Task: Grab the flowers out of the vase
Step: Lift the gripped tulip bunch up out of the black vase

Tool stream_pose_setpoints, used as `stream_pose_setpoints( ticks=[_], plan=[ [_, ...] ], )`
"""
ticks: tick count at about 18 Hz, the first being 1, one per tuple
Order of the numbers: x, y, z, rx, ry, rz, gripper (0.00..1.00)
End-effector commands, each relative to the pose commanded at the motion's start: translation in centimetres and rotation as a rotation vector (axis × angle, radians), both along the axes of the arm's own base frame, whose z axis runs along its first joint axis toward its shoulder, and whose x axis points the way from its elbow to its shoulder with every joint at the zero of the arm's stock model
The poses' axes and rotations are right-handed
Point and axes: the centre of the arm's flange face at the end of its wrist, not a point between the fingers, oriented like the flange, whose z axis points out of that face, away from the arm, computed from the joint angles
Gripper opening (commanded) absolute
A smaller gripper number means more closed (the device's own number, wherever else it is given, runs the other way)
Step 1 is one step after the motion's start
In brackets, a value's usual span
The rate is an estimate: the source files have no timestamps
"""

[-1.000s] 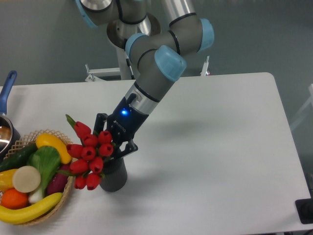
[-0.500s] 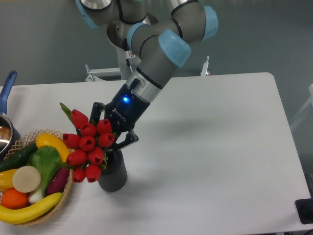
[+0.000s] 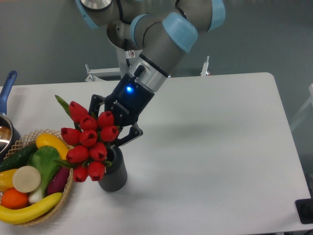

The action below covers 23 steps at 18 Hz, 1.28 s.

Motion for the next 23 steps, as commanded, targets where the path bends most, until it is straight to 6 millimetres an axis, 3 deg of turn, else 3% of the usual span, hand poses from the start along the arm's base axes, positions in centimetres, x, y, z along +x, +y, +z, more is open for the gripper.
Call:
stream_pose_setpoints(
  ticks=[6,11,18,23],
  plan=[
    [-0.2,-2.2,3.6,0.063,-0.056,0.028,0.39],
    [-1.7,-4.0,4.7,0.076,-0.043,0.068,0.39],
    [-9.5,-9.8,3.4,0.083,-0.045,0.211,0.39],
    [-12.2,-11.7,2.2,0.105,-0.032,0.223,0.39]
  ],
)
